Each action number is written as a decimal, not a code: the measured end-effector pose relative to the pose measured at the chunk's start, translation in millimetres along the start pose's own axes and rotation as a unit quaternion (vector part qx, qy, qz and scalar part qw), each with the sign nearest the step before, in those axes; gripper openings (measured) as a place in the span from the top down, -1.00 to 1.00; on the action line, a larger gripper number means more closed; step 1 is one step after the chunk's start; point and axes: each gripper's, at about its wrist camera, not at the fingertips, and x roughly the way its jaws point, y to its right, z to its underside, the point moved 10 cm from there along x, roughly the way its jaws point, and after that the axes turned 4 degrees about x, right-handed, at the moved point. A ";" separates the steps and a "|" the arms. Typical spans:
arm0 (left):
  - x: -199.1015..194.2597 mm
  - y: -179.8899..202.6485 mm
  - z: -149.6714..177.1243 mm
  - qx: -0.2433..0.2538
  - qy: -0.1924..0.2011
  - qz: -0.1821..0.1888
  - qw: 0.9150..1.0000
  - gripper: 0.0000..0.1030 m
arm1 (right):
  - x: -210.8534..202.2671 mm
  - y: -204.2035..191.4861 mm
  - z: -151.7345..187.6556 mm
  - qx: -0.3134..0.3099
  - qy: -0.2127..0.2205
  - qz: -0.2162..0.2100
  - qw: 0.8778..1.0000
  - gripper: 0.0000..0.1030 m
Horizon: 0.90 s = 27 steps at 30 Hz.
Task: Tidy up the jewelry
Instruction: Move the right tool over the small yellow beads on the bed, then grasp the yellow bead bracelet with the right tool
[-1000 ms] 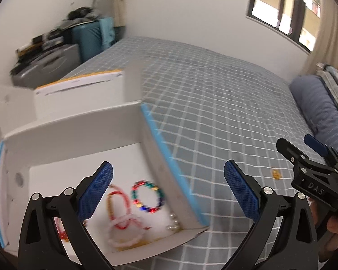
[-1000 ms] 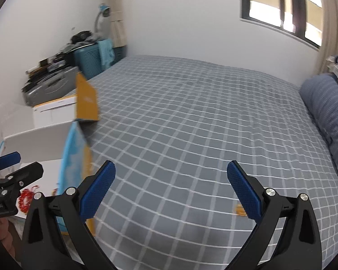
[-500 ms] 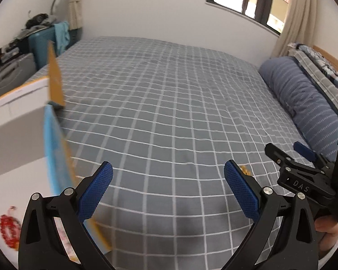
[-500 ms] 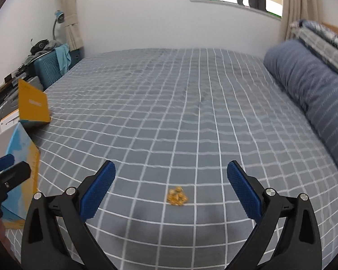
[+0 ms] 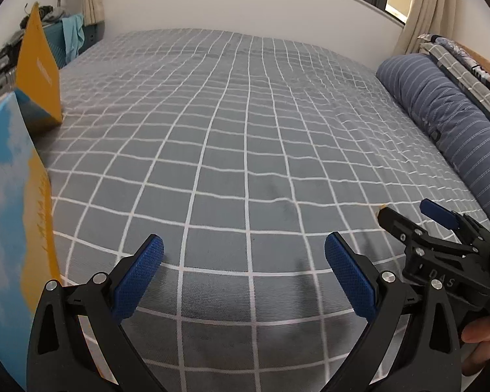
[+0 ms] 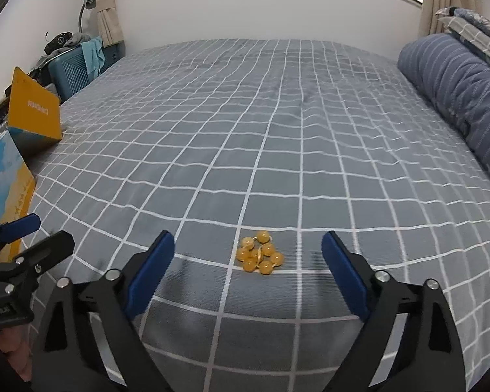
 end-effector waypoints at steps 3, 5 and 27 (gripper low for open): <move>10.5 -1.9 8.4 -0.001 -0.005 0.001 1.000 -0.89 | 9.9 -1.2 4.9 0.002 -0.013 -0.009 1.000 -0.42; 18.8 -3.9 15.7 -0.002 -0.013 -0.001 1.000 -0.89 | 18.2 -1.7 9.4 0.005 -0.026 -0.016 1.000 -0.28; 25.3 -1.4 24.5 0.010 -0.011 -0.013 1.000 -0.89 | 26.2 -7.9 16.6 -0.008 -0.025 -0.022 0.999 0.74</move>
